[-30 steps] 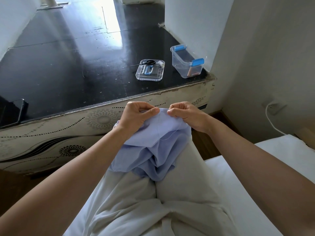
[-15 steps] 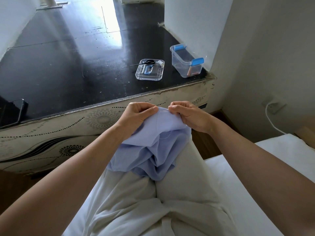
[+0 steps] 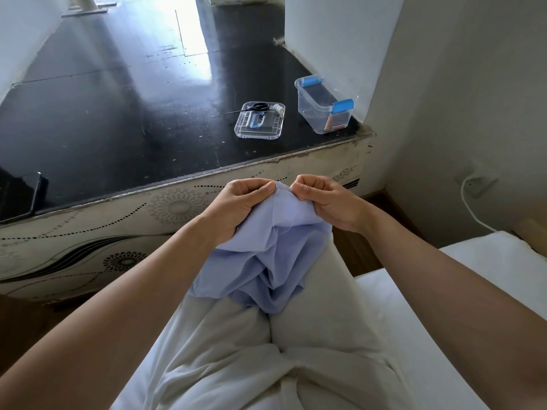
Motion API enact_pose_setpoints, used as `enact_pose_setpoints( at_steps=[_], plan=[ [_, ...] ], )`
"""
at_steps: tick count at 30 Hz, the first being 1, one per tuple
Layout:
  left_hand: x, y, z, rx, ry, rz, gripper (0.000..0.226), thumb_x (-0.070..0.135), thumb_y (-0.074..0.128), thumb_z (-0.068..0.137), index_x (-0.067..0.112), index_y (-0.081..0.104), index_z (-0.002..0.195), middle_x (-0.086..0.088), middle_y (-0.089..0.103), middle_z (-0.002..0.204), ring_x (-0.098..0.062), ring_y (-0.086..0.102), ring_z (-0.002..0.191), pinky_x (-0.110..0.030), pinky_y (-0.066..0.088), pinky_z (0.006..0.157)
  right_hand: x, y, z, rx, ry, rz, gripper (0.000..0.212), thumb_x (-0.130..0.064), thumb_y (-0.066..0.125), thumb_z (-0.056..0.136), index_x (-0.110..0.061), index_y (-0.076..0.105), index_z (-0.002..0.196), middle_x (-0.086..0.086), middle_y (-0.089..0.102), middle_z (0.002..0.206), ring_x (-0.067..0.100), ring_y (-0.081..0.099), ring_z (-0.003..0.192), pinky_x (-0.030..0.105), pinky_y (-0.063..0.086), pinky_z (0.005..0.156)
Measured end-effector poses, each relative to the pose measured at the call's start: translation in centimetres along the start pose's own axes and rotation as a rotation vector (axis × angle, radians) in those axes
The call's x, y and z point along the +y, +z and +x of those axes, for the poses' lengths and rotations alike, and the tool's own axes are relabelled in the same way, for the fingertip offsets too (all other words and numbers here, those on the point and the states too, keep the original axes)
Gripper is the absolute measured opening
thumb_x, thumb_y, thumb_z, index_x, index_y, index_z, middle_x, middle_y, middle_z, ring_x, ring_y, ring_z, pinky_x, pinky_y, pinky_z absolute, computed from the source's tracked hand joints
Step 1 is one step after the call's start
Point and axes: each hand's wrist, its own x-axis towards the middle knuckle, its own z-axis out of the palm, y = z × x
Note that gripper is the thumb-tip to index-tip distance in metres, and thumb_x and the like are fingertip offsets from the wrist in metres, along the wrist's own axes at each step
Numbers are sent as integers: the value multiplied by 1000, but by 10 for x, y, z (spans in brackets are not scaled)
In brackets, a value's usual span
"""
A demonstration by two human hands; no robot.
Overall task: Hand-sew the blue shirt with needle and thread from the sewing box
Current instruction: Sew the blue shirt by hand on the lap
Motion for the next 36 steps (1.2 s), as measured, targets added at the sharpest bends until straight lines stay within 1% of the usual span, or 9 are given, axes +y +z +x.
enact_pose_setpoints(
  at_steps=[3, 7, 13, 19, 26, 28, 31, 34, 36],
  plan=[
    [1, 0, -2, -20, -49, -46, 16, 22, 59, 95, 14, 72, 98, -5, 73, 87, -14, 67, 73, -24, 56, 63, 0, 2, -1, -3, -10, -4, 47, -59, 68, 79, -15, 55, 90, 12, 52, 98, 29, 50, 93, 29, 46, 73],
    [2, -2, -2, -33, -72, -39, 16, 22, 60, 94, 14, 73, 98, -7, 73, 90, -16, 67, 76, -27, 56, 66, 1, 2, 1, -3, -15, 4, 60, -62, 70, 76, -9, 53, 98, 13, 51, 98, 31, 48, 93, 31, 44, 74],
    [3, -1, -2, -92, -85, -100, 17, 22, 59, 93, 14, 73, 98, -7, 74, 93, -17, 68, 80, -29, 57, 72, -3, 4, 1, -17, -22, 49, 44, -59, 68, 77, -18, 58, 91, 8, 58, 96, 21, 56, 90, 26, 51, 74],
    [5, 2, -4, -105, -126, -94, 15, 19, 60, 92, 13, 73, 91, -5, 74, 84, -14, 68, 69, -25, 57, 64, -6, 7, -2, -24, 4, 26, 27, -43, 56, 86, -16, 54, 88, 3, 58, 90, 20, 56, 85, 24, 50, 71],
    [5, 0, -1, -78, -97, -28, 17, 28, 67, 84, 15, 76, 88, -9, 73, 86, -17, 66, 72, -27, 56, 65, -5, 13, 3, 5, -40, 52, 32, -44, 55, 93, -12, 55, 89, 8, 57, 91, 21, 56, 84, 28, 48, 74],
    [6, -3, 1, -39, -91, -31, 21, 32, 70, 76, 17, 77, 88, -8, 73, 87, -19, 66, 75, -29, 55, 68, -4, 9, 1, 44, -42, 71, 28, -38, 53, 95, -12, 56, 86, 7, 57, 85, 18, 54, 80, 27, 45, 70],
    [4, -3, 1, -28, -108, -35, 18, 30, 69, 79, 16, 76, 89, -8, 73, 86, -19, 66, 74, -29, 56, 67, -2, 8, 0, 50, -58, 77, 17, -29, 56, 94, -12, 58, 89, 9, 57, 90, 21, 54, 84, 27, 46, 71],
    [4, 3, 1, -30, -112, -52, 19, 28, 70, 80, 14, 76, 91, -10, 73, 88, -19, 66, 75, -30, 56, 70, -3, 11, 1, 31, -79, 75, 19, -35, 61, 89, -16, 61, 93, 6, 62, 96, 21, 58, 90, 27, 51, 75],
    [4, 3, 0, -27, -123, -80, 30, 30, 72, 73, 11, 75, 96, -12, 72, 92, -21, 66, 78, -32, 56, 71, -2, 10, 1, 52, -87, 57, 24, -39, 63, 84, -16, 64, 93, 6, 63, 95, 20, 59, 89, 29, 52, 76]
  ],
)
